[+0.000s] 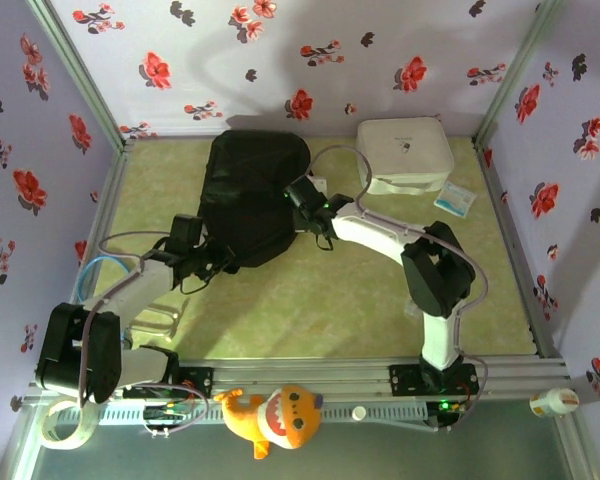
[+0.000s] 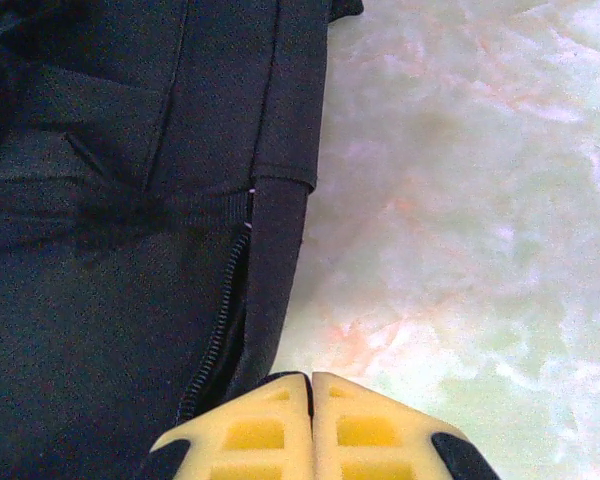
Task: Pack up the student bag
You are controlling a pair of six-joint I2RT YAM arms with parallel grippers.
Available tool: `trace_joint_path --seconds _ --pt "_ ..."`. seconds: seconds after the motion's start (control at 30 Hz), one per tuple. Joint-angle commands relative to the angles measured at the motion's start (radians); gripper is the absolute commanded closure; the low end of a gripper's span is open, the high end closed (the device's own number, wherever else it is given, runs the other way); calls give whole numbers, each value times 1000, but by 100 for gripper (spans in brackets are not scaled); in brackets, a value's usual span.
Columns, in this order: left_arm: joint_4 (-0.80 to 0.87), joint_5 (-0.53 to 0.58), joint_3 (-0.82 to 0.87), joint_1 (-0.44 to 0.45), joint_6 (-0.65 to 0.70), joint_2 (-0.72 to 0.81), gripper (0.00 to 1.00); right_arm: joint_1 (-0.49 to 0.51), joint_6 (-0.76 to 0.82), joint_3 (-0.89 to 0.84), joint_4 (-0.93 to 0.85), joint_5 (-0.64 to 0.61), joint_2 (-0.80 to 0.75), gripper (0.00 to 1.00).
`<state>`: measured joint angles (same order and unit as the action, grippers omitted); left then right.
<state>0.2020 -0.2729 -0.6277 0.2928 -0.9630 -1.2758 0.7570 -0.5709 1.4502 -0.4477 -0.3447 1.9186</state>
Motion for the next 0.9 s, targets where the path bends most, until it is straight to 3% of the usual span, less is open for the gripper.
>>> trace_joint_path --seconds 0.0,0.1,0.23,0.53,0.7,0.87 --pt "202 2 28 5 72 21 100 -62 23 65 -63 -167 31 100" --pt "243 2 30 6 89 38 100 -64 -16 134 -166 -276 67 100" --pt "285 -4 23 7 98 74 100 -64 -30 177 -209 -321 81 100" --pt "307 -37 15 35 124 98 99 -54 8 82 -118 -61 -7 100" --pt "363 -35 -11 53 151 155 72 -54 -11 -90 -82 85 -141 100" --pt "402 -21 -116 82 241 193 61 -56 -52 -262 -70 163 -252 100"
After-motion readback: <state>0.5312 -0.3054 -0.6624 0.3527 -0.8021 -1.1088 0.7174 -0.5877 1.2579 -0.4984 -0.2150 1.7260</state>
